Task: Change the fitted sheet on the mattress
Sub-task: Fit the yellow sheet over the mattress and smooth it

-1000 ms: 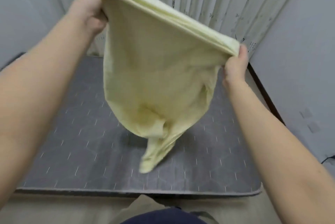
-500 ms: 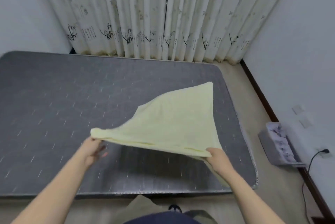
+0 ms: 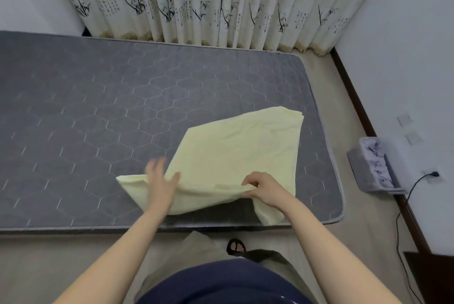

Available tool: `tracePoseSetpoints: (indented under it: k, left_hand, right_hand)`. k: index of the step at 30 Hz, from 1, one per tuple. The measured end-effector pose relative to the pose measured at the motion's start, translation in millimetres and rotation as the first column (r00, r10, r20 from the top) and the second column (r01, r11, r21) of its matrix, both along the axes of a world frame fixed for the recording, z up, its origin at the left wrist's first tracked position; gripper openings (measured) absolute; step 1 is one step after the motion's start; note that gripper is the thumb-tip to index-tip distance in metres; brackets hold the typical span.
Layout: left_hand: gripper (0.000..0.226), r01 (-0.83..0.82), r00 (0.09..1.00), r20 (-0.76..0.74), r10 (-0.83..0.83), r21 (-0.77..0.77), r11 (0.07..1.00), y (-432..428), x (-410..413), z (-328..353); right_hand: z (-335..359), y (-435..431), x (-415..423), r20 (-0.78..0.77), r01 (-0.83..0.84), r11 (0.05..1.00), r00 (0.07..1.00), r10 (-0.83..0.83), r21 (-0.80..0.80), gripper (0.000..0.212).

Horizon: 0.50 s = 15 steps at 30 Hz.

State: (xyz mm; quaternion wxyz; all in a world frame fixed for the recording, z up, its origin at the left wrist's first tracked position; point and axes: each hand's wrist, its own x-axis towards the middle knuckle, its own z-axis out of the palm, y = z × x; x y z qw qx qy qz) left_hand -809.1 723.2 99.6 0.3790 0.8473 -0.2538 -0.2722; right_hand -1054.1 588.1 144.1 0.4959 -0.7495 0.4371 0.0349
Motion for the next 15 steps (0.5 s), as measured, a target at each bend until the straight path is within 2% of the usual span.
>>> tracePoseSetpoints:
  k: [1,3,5,6,9,11,13,15]
  left_hand:
    - [0.042,0.175,0.98,-0.078,-0.182,-0.086,0.981,-6,-12,4]
    - [0.024,0.46,0.85,-0.229,-0.474,-0.118,0.88,-16,-38,13]
    - [0.013,0.638,0.74,-0.233,-0.631,-0.057,0.768,-24,-56,16]
    - [0.021,0.666,0.721,-0.23,-0.654,-0.033,0.746,-28,-62,18]
    - [0.043,0.603,0.768,-0.254,-0.588,-0.02,0.797,-35,-64,23]
    - [0.046,0.533,0.822,-0.231,-0.521,-0.012,0.846,-38,-64,28]
    - [0.047,0.409,0.874,-0.27,-0.404,-0.041,0.912,-40,-66,32]
    - [0.046,0.298,0.875,-0.365,-0.317,-0.11,0.948,-40,-68,36]
  right_hand:
    - [-1,2,6,0.001,-0.023,0.999,1.0,0.023,-0.033,0.016]
    - [-1,6,18,0.017,-0.043,0.997,0.999,0.045,-0.07,0.018]
    - [2,9,25,0.07,-0.019,0.997,0.997,0.024,-0.073,0.016]
    - [4,10,27,0.089,-0.009,0.997,0.996,0.016,-0.08,0.016]
    - [9,10,23,0.092,0.02,0.989,0.996,-0.006,-0.146,0.012]
    - [9,11,18,0.041,0.014,0.946,0.999,-0.001,-0.323,0.023]
    - [8,14,11,-0.139,-0.068,0.831,0.99,-0.011,-0.553,0.053]
    - [5,19,5,-0.301,-0.124,0.804,0.951,-0.07,-0.582,0.087]
